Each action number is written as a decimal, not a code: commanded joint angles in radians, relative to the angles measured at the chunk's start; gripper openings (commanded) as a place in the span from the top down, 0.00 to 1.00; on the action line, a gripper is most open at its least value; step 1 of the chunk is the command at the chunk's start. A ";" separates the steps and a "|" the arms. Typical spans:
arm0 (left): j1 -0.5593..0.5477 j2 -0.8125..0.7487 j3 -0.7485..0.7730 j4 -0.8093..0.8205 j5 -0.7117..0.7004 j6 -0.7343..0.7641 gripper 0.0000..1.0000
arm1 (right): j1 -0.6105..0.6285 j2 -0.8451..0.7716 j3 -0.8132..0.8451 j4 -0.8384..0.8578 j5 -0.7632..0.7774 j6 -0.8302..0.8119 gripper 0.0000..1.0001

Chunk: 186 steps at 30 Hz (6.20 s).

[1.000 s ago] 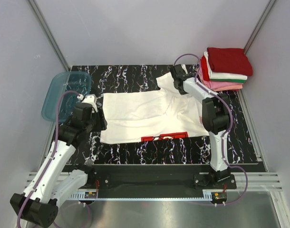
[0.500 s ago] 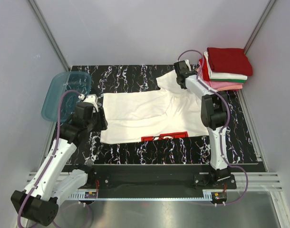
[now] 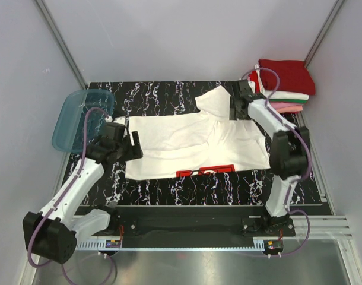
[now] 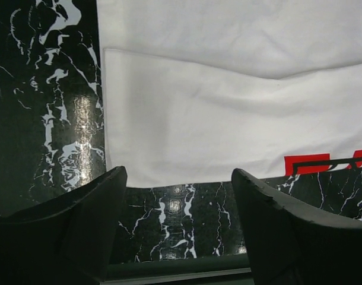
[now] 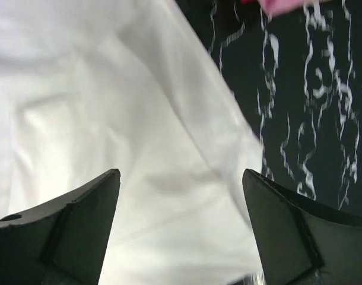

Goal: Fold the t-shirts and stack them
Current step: Fold the tshirt

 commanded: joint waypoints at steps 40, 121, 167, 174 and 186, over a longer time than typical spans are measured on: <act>0.058 -0.011 -0.319 0.204 -0.124 -0.366 1.00 | -0.391 -0.759 -0.919 0.062 -0.342 0.543 1.00; 0.097 -0.473 -0.029 -0.030 -0.163 0.039 0.01 | -0.087 0.781 0.987 -0.027 -0.519 0.101 1.00; 0.184 1.167 0.850 0.011 -0.047 -0.130 0.21 | -0.087 -0.414 -0.215 0.298 -0.696 0.187 1.00; 0.184 1.184 0.849 0.022 -0.039 -0.134 0.51 | -0.087 -0.428 -0.255 0.304 -0.699 0.183 1.00; 0.184 1.164 0.861 -0.024 -0.050 -0.102 1.00 | -0.087 -0.483 -0.258 0.277 -0.651 0.152 1.00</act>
